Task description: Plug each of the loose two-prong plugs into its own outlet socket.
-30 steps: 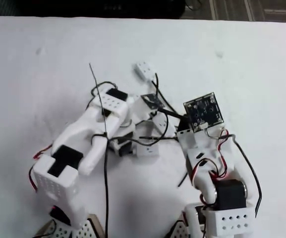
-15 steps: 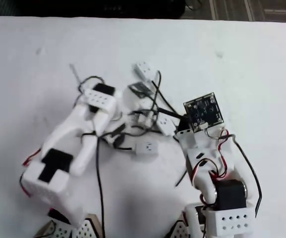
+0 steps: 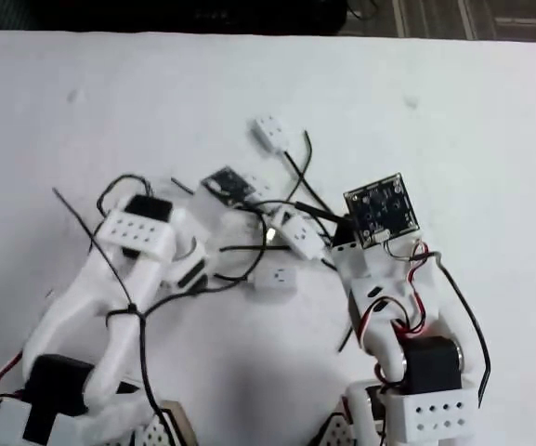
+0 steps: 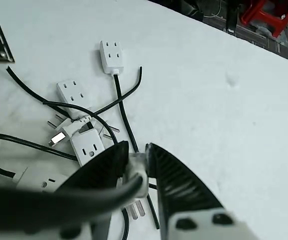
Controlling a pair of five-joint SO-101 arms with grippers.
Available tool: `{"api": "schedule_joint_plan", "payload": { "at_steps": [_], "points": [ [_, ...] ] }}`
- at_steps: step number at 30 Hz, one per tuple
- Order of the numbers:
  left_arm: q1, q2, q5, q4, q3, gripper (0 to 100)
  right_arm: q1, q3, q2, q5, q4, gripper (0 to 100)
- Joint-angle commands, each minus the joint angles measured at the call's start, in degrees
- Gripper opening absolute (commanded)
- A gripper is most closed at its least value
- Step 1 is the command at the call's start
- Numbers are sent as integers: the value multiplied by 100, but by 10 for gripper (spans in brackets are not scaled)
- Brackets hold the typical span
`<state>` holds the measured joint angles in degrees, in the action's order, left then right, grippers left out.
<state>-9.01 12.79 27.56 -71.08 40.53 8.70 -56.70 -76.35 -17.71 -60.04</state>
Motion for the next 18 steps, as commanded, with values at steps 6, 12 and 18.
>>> {"api": "schedule_joint_plan", "payload": {
  "at_steps": [6, 12, 18],
  "points": [
    [31, -277, 0, 229, 264, 116, -4, 79, 13, -26, 119, 17],
    [40, 523, -290, 211, 308, 298, -4, 79, 22, -26, 119, 17],
    [-154, 611, -738, 404, 299, 328, -4, 79, 22, -26, 119, 17]
  ]
}}
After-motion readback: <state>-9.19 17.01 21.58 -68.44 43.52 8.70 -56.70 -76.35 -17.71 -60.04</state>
